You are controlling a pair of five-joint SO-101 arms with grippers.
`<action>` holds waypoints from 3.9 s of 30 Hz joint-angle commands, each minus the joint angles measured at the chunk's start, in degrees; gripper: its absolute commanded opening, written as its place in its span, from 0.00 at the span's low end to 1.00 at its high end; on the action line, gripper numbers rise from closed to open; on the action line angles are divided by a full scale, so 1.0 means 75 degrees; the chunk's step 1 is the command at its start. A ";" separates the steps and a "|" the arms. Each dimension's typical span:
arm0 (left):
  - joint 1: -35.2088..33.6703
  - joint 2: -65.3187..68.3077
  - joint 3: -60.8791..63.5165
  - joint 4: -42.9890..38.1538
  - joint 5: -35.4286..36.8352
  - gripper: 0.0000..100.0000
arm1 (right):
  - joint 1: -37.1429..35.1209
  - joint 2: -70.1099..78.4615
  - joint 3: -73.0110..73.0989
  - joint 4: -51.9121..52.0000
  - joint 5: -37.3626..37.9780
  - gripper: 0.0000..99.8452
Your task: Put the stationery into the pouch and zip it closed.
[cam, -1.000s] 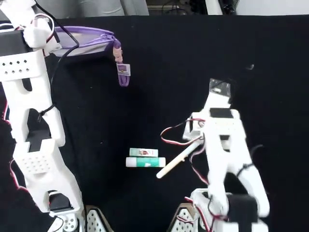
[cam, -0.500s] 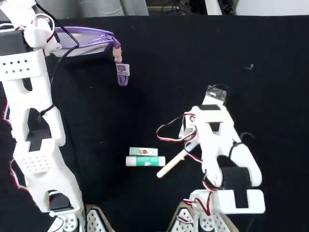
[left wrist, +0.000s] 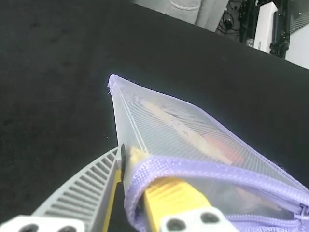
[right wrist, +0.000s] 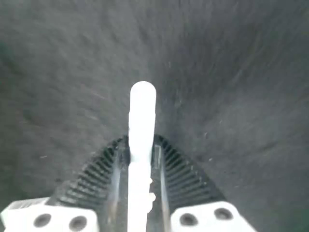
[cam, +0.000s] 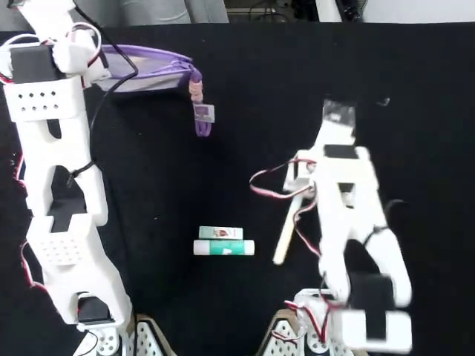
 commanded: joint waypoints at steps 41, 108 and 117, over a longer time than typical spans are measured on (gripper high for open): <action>0.1342 -0.0152 -0.0076 0.0469 -0.0563 0.03 | -0.3599 -0.5679 0.2081 -1.1933 0.1911 0.01; 0.1459 -0.0152 -0.0182 0.0445 -0.0422 0.03 | -0.1922 -0.5515 0.2702 -0.9975 0.0105 0.20; 0.0428 -0.0105 -0.0768 0.0445 -0.0434 0.03 | -0.2145 -0.6535 0.1424 -0.5193 0.1700 0.20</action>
